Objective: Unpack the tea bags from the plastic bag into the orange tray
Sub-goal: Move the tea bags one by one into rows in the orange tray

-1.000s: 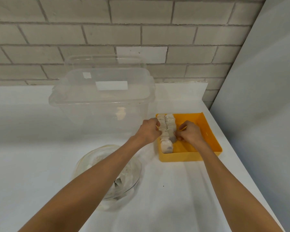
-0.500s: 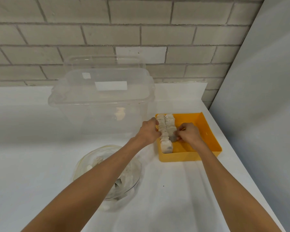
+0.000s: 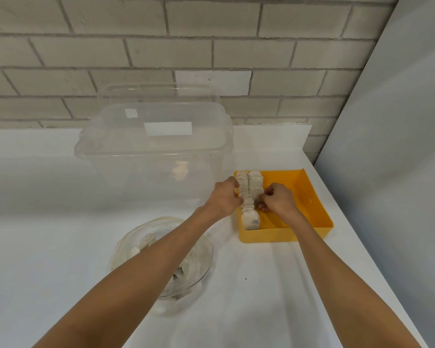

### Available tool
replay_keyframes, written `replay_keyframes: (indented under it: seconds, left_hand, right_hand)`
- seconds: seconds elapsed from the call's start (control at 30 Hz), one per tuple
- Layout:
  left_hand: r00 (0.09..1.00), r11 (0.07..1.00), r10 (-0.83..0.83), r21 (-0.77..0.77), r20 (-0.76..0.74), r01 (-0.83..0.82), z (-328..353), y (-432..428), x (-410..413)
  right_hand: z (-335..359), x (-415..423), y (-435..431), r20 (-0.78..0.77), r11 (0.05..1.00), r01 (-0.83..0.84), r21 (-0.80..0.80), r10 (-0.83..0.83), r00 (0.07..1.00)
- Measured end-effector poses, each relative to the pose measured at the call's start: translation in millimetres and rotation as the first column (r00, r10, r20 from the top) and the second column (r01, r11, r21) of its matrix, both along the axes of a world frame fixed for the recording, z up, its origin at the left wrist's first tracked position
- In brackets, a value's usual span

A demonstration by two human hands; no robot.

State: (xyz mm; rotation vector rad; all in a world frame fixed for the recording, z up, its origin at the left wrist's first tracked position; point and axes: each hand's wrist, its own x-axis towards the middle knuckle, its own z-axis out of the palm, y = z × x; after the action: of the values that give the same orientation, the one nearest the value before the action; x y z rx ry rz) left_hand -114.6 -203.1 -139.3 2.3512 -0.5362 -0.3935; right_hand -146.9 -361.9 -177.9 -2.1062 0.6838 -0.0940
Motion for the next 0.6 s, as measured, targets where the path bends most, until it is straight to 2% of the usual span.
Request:
replay_keyframes:
  seconds: [0.23,0.43,0.53,0.6]
  left_hand:
    - [0.999,1.0,-0.01,-0.027,-0.042,0.009,0.6,4.2,-1.5]
    - [0.999,1.0,-0.027,-0.015,-0.023,0.027,2.0,8.5,-5.1]
    - [0.999,0.999,-0.046,-0.027,0.013,0.046,8.7,12.7,-6.6]
    - [0.998,0.997,-0.057,-0.054,0.036,0.059,17.2,18.0,-8.2]
  right_hand:
    - [3.6,-5.4,0.4,-0.039,0.999,-0.008,0.042,0.01,0.999]
    - [9.0,-9.3,0.0,-0.082,0.999,-0.041,0.005,0.041,0.996]
    - [20.7,-11.7,-3.3,-0.085,0.987,-0.05,-0.152,0.038,0.996]
    - [35.4,-14.1,-2.6,-0.02,0.968,-0.056,-0.246,0.052,0.998]
